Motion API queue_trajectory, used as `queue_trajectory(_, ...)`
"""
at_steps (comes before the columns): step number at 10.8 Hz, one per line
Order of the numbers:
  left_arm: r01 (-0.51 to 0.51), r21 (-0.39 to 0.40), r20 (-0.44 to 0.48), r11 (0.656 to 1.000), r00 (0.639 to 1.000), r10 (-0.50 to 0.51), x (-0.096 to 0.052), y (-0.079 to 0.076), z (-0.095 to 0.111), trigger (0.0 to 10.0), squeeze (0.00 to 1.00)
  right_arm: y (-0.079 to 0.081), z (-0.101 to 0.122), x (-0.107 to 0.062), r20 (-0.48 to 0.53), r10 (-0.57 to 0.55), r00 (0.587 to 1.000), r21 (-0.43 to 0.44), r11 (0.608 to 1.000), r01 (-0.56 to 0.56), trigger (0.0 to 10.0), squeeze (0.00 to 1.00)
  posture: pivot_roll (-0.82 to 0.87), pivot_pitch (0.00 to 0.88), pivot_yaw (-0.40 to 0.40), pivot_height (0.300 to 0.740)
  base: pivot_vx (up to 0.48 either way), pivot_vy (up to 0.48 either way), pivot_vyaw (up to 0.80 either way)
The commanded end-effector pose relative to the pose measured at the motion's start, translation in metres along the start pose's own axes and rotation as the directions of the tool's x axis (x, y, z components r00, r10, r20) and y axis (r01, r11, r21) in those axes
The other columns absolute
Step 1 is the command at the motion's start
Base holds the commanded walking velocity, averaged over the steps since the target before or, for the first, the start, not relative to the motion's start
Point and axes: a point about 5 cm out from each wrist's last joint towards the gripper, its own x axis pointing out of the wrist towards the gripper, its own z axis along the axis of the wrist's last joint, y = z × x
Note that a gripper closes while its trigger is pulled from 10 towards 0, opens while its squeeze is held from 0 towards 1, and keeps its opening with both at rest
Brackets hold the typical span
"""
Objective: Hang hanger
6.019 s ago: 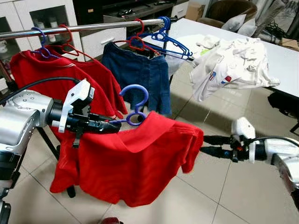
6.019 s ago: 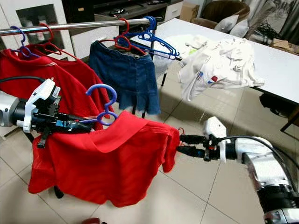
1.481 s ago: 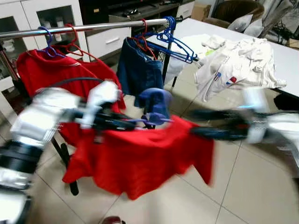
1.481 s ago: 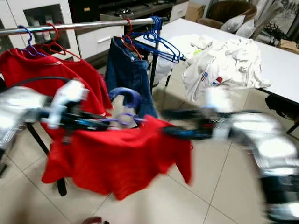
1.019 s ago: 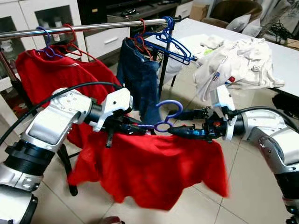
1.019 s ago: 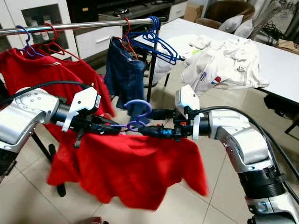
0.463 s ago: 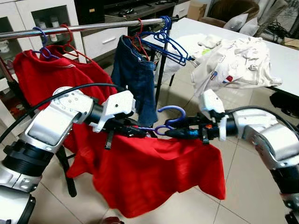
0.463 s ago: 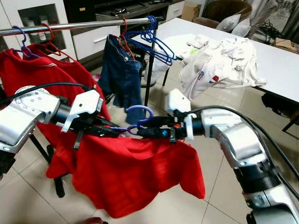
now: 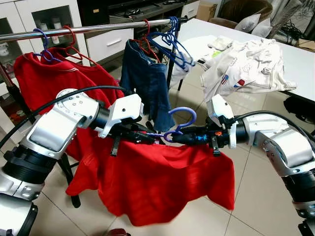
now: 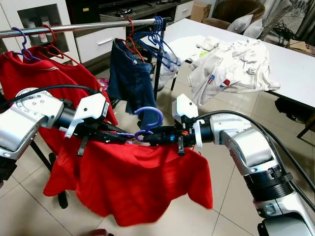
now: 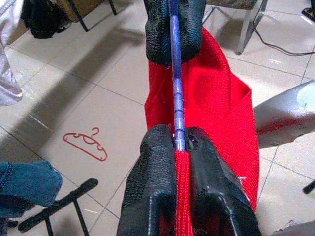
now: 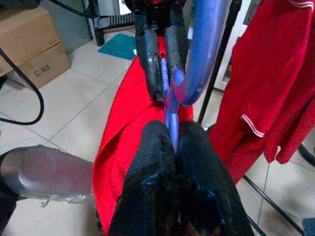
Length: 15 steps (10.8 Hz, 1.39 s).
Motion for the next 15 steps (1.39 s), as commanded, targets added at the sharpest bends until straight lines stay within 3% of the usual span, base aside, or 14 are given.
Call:
queue_trajectory(1,-0.004,0.066,0.001,0.998,1.000,0.004,-0.003,0.002,0.013,0.0,0.00,-0.003,0.006,-0.001,0.000,0.003,1.000,-0.021,1.000,-0.003,0.0,0.00,0.11,0.000,-0.073,0.740,0.000,0.000,0.00)
queue_trajectory(4,-0.021,0.026,0.051,0.999,0.999,0.019,-0.006,0.005,0.013,0.0,0.00,-0.002,0.009,-0.002,0.029,0.011,1.000,-0.022,1.000,-0.011,0.0,0.00,0.12,0.000,-0.076,0.740,0.000,0.000,0.00)
queue_trajectory(5,-0.009,-0.043,0.191,0.999,0.982,0.017,-0.009,0.007,0.019,10.0,0.00,-0.002,0.010,-0.004,0.034,0.016,0.999,-0.025,1.000,-0.015,0.0,0.00,0.12,0.000,-0.079,0.740,0.000,0.000,0.00)
queue_trajectory(6,-0.009,-0.055,0.237,0.998,0.971,0.022,-0.012,0.009,0.021,10.0,1.00,-0.001,0.010,-0.007,0.026,0.018,1.000,-0.032,0.999,-0.017,0.0,0.00,0.11,0.000,-0.082,0.740,0.000,0.000,0.00)
queue_trajectory(8,-0.029,-0.032,0.276,0.999,0.960,0.037,-0.014,0.010,0.026,10.0,1.00,-0.001,0.008,-0.010,0.006,-0.006,1.000,-0.037,0.999,0.006,0.0,0.00,0.11,0.000,-0.081,0.740,0.000,0.000,0.00)
queue_trajectory(9,-0.028,-0.029,0.305,0.999,0.952,0.035,-0.015,0.010,0.030,10.0,0.00,-0.001,0.005,-0.011,0.002,-0.029,1.000,-0.034,0.999,0.029,0.0,0.00,0.11,0.000,-0.079,0.740,0.000,0.000,0.00)
queue_trajectory(10,-0.047,-0.039,0.319,0.998,0.946,0.057,-0.017,0.012,0.031,10.0,0.00,-0.002,0.002,-0.012,-0.003,-0.058,0.998,-0.032,0.998,0.058,0.0,0.00,0.11,0.000,-0.077,0.740,0.000,0.000,0.00)
queue_trajectory(12,-0.215,-0.117,0.267,0.970,0.934,0.239,-0.031,0.021,0.020,10.0,0.00,-0.008,-0.006,-0.013,0.009,-0.221,0.975,-0.017,0.975,0.222,0.0,0.00,0.10,0.000,-0.072,0.740,0.000,0.000,0.00)
queue_trajectory(14,-0.426,-0.188,0.185,0.885,0.870,0.458,-0.045,0.020,0.005,10.0,0.00,-0.012,-0.013,-0.013,0.089,-0.377,0.922,0.024,0.926,0.376,0.0,0.00,0.10,0.000,-0.065,0.740,0.000,0.000,0.00)
queue_trajectory(15,-0.490,-0.237,0.150,0.839,0.834,0.530,-0.043,0.016,0.000,10.0,0.00,-0.010,-0.014,-0.012,0.125,-0.412,0.903,0.044,0.911,0.410,0.0,0.00,0.10,0.000,-0.068,0.740,0.000,0.000,0.00)
